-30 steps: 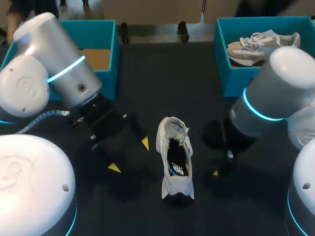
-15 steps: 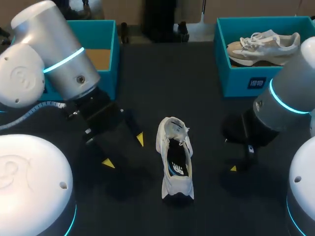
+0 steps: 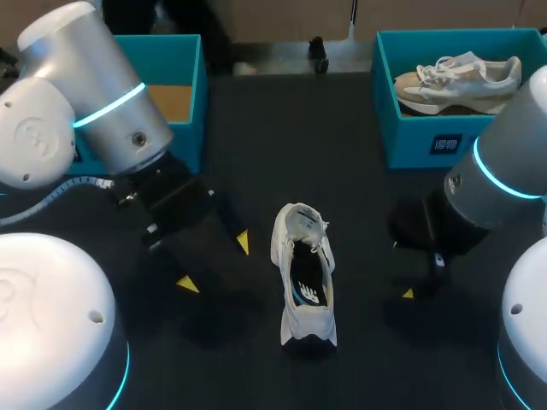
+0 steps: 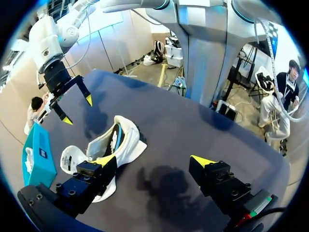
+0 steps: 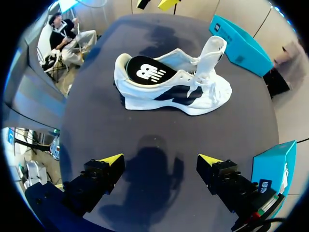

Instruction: Take the shoe out of the shoebox, open the shoe tongue, remove and reinsert the insole, then place the shoe into the shoebox

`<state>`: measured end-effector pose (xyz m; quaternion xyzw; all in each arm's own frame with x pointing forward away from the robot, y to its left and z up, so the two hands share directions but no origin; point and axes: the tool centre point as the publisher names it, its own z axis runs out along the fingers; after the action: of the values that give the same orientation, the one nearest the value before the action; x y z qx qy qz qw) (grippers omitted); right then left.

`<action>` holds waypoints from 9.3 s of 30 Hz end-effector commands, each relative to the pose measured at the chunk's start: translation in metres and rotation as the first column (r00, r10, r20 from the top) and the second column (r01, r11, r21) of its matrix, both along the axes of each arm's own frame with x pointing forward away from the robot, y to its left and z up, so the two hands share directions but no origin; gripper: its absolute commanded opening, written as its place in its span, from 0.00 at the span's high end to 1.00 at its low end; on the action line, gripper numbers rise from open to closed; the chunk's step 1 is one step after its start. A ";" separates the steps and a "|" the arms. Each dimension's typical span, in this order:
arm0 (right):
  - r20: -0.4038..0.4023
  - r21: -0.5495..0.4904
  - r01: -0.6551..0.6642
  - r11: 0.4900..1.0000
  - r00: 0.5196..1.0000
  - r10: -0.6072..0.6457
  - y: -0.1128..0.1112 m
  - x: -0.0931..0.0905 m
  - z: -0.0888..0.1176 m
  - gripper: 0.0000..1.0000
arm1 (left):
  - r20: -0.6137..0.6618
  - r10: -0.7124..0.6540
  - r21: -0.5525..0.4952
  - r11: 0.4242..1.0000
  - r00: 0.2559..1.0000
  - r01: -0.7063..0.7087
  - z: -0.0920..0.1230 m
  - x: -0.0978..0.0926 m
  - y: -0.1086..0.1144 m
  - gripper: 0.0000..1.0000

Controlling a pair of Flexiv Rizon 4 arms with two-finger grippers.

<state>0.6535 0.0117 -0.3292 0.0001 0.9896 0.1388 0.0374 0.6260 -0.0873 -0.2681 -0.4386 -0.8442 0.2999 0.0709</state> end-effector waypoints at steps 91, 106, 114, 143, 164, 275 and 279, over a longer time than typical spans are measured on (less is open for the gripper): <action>-0.003 -0.019 0.098 0.995 0.995 -0.098 -0.069 0.007 0.011 0.00 | 0.180 -0.836 0.161 0.544 0.518 0.823 -0.008 0.021 -0.107 1.00; -0.003 -0.019 0.098 0.995 0.995 -0.098 -0.069 0.007 0.011 0.00 | 0.230 -0.875 0.168 0.468 0.427 0.868 -0.052 0.004 -0.115 1.00; -0.003 -0.019 0.098 0.995 0.995 -0.098 -0.069 0.007 0.011 0.00 | 0.224 -0.889 0.162 0.437 0.399 0.885 -0.065 0.001 -0.110 1.00; -0.003 -0.019 0.098 0.995 0.995 -0.098 -0.069 0.007 0.011 0.00 | 0.283 -0.859 0.152 0.480 0.427 0.864 -0.069 0.004 -0.111 1.00; -0.003 -0.019 0.098 0.995 0.995 -0.098 -0.069 0.007 0.011 0.00 | 0.223 -0.852 0.185 0.513 0.473 0.838 -0.101 0.007 -0.136 1.00; -0.003 -0.019 0.098 0.995 0.995 -0.098 -0.069 0.007 0.011 0.00 | 0.333 -0.728 0.367 0.686 0.600 0.629 -0.115 0.006 -0.123 1.00; -0.003 -0.019 0.098 0.995 0.995 -0.098 -0.069 0.007 0.011 0.00 | 0.326 -0.727 0.373 0.687 0.605 0.624 -0.130 0.007 -0.127 1.00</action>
<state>0.6618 -0.0573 -0.3183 0.0486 0.9898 0.1277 0.0414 0.6325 -0.2093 -0.3845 -0.7717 -0.6338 0.0438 0.0303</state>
